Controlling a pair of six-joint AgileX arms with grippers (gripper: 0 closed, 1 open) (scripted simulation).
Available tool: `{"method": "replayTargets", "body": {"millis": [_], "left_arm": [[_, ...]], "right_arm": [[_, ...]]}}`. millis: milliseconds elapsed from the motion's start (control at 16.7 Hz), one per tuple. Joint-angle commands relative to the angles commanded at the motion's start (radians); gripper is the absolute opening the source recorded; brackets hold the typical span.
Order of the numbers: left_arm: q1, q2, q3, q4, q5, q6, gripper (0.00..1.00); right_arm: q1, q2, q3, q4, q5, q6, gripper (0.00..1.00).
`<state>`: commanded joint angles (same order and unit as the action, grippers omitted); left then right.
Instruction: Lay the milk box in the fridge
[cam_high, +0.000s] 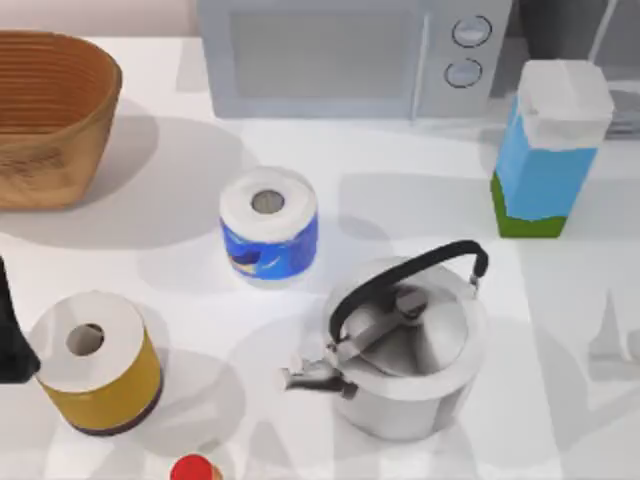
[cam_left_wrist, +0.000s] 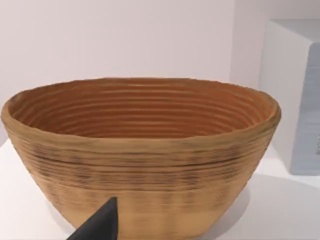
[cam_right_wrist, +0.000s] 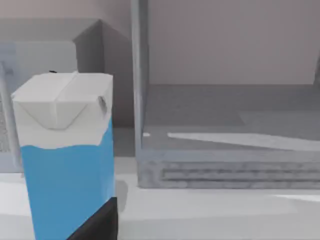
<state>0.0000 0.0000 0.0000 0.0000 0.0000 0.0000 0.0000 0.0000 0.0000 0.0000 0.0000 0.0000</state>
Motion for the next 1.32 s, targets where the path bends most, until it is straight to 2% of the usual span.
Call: {"method": "replayTargets", "body": {"millis": [240, 540, 1320], "left_arm": [[0.0, 0.0, 0.0, 0.0, 0.0, 0.0, 1.0], [0.0, 0.0, 0.0, 0.0, 0.0, 0.0, 1.0], [0.0, 0.0, 0.0, 0.0, 0.0, 0.0, 1.0]], "right_arm": [[0.006, 0.014, 0.017, 0.026, 0.003, -0.004, 1.0], [0.046, 0.2, 0.097, 0.214, 0.039, -0.018, 1.0], [0.216, 1.311, 0.312, 0.965, 0.254, 0.018, 1.0]]}}
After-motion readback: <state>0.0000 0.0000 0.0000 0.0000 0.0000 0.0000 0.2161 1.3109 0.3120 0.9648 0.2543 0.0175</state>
